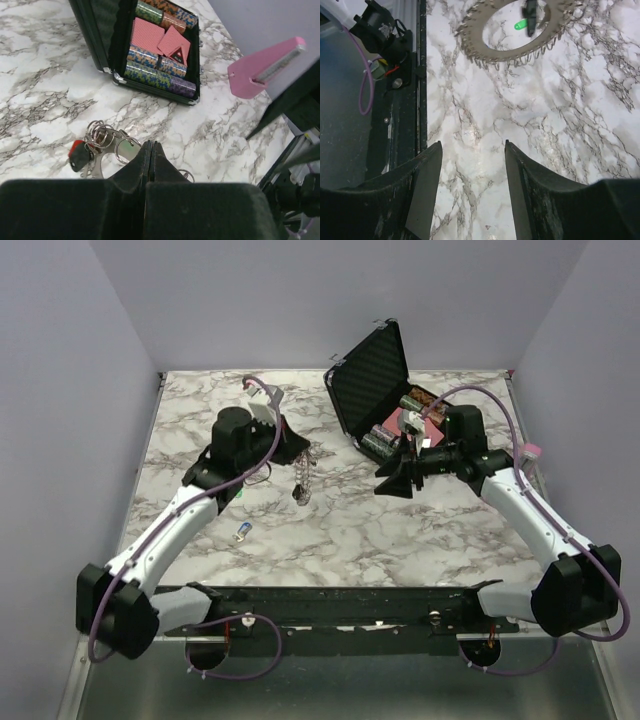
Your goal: Put the keys on the keyring
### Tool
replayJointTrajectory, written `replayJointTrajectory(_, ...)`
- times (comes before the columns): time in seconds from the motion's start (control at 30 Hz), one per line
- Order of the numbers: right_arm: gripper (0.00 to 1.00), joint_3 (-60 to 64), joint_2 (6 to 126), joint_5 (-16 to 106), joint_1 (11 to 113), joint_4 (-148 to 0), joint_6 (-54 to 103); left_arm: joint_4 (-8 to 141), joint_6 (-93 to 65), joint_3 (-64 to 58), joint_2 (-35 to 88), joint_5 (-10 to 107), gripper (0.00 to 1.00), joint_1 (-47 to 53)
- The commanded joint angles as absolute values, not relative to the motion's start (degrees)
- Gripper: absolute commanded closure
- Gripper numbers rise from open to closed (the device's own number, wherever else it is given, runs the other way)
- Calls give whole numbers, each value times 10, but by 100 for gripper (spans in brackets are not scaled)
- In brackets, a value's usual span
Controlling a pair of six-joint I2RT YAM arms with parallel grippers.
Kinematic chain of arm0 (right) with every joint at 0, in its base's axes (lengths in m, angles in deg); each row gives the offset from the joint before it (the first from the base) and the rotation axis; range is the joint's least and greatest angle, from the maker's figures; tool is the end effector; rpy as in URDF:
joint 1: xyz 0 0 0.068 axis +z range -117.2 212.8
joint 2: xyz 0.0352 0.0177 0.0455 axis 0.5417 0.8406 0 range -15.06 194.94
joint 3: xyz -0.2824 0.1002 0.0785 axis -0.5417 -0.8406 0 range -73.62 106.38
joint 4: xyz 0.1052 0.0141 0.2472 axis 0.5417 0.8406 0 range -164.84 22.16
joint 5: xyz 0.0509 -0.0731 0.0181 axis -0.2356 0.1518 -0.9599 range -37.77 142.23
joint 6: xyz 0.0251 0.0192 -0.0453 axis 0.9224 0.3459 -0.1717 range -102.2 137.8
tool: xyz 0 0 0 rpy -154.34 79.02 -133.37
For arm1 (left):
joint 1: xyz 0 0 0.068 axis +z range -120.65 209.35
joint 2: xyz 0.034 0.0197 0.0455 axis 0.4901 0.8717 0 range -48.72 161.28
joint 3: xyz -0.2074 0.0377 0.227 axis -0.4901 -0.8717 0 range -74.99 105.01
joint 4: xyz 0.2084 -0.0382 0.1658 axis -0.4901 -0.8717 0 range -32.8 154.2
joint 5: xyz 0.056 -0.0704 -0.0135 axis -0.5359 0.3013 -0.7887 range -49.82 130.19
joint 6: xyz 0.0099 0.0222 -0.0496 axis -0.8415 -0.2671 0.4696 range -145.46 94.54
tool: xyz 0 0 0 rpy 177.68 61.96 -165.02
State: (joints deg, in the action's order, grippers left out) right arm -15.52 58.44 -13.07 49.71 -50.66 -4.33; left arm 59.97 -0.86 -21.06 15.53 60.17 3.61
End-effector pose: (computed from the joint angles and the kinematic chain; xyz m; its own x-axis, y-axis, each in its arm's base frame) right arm 0.2419 0.1094 0.3366 -0.2665 -0.2456 -0.9320 -0.9628 0.1119 0.2458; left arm 0.2235 -0.1220 0.3718 -0.4998 -0.1934 -0.8443 0.5478 0.6845 -0.4811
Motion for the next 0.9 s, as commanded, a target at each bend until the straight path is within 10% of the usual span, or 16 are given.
replayJointTrajectory(0.0,39,-168,581,-118,484,-496,-56,689,79,-128,276,645,100,56)
replayJointTrajectory(0.87,39,-175,596,-125,474,-490,-70,555,4,-100,483,616,88,246)
